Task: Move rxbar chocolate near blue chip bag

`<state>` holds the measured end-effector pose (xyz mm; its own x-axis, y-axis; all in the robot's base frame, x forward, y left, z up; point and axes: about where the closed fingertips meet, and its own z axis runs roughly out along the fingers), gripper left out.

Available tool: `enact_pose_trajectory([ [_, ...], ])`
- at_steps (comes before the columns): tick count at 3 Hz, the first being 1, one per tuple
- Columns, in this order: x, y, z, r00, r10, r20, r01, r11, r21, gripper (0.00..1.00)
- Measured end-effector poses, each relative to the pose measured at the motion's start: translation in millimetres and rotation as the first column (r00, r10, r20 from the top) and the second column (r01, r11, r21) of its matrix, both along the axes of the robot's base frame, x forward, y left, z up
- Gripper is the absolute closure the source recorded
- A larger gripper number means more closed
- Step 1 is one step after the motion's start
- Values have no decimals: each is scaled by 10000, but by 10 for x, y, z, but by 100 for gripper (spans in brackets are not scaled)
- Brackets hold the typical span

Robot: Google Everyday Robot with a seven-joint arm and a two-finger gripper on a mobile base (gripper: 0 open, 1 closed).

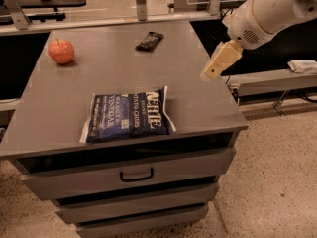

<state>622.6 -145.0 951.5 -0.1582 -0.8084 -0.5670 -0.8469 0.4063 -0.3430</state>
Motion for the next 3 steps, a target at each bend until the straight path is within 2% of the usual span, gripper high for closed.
enact_pose_trajectory([
  [1,420,225,-21,9977,-379,563,321,9944,1007,0],
  [2,942,461,-8,9922,-667,1051,455,9802,1925,0],
  [3,1443,679,-96,9890,-1013,1081,655,9534,2944,0],
])
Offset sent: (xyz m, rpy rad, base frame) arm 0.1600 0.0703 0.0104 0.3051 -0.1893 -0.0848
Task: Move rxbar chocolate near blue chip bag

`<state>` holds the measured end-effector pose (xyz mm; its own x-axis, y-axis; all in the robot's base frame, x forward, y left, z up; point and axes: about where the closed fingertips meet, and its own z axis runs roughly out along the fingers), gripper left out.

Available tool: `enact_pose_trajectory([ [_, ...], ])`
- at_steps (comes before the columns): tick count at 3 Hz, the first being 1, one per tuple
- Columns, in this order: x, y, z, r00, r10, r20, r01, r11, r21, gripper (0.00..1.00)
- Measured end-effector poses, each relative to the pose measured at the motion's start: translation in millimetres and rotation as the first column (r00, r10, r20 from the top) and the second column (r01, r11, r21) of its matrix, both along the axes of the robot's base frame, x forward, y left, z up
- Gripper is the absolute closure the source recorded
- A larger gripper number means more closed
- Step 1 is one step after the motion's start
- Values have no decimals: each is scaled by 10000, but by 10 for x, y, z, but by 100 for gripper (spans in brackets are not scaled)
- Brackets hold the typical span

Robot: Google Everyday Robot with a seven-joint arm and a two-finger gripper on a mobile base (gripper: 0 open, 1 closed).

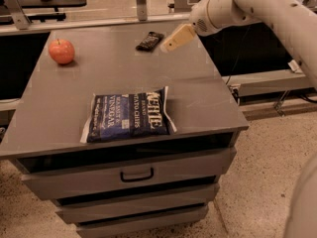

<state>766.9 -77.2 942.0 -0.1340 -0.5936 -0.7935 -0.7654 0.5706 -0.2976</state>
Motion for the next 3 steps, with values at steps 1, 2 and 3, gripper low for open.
enact_pose_trajectory([
  [1,438,196,-210,9990,-346,-290,374,9943,995,0],
  [2,764,403,-448,9950,-610,-797,736,9834,1660,0],
  [3,980,591,-671,9886,-850,-1246,1086,9743,1975,0],
])
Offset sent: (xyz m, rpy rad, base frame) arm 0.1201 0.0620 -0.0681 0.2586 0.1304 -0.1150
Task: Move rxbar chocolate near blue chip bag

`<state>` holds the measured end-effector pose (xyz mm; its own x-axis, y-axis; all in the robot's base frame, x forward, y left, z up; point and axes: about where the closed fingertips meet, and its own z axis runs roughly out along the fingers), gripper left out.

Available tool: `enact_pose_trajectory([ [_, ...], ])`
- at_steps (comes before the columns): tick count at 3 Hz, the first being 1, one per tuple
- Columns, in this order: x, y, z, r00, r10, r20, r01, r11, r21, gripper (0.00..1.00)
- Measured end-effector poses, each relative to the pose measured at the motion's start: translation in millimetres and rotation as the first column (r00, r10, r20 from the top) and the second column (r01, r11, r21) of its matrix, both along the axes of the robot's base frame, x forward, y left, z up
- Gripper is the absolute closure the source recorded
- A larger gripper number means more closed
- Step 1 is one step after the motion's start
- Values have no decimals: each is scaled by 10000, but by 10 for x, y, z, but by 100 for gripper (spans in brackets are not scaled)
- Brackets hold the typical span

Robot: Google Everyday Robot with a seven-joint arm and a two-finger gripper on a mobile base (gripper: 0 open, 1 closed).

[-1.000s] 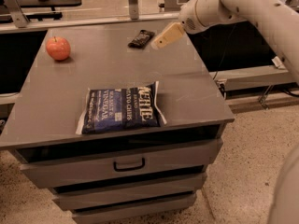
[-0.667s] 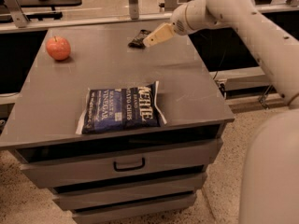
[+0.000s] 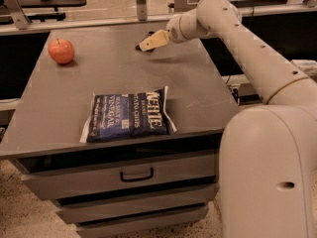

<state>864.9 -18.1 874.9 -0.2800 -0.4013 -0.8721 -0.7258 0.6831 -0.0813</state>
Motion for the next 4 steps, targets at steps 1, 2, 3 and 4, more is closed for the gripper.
enact_pose_trajectory([
  [1,134,154,-150,9999,-112,-102,113,9999,99,0],
  [2,220,257,-249,9997,-217,-80,218,9997,99,10],
  [3,247,305,-279,9995,-311,83,310,9995,85,32],
  [4,242,330,-312,9992,-373,150,372,9993,57,56],
])
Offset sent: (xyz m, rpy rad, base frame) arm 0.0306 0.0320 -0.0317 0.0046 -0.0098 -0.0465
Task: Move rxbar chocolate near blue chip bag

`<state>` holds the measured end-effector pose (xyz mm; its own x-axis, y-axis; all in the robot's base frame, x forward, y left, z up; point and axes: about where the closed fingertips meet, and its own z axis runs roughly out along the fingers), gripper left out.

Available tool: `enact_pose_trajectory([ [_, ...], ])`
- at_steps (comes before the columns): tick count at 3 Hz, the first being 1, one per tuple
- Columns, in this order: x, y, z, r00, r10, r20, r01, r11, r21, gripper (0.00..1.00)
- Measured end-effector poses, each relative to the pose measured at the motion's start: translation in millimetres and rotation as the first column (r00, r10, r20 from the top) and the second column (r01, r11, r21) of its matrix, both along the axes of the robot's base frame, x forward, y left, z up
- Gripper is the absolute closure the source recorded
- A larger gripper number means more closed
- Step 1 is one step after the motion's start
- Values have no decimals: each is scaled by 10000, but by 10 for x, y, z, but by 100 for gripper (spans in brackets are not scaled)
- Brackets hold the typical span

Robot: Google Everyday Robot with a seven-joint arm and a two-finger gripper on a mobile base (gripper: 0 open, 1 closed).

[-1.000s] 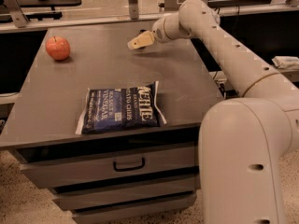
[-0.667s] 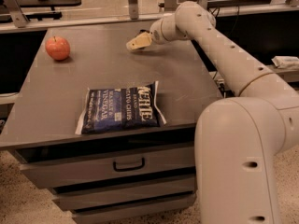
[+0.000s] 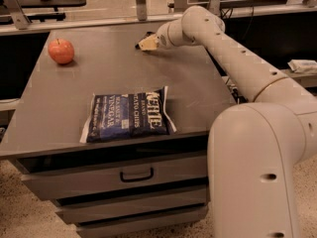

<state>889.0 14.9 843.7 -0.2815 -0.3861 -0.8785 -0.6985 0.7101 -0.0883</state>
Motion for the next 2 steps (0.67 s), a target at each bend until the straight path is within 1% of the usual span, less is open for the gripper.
enact_pose_trajectory([
  [1,-35,-7,44,9999,-2,164,2,10000,15,79],
  [2,-168,-38,268,9973,234,694,-234,9997,-9,100],
])
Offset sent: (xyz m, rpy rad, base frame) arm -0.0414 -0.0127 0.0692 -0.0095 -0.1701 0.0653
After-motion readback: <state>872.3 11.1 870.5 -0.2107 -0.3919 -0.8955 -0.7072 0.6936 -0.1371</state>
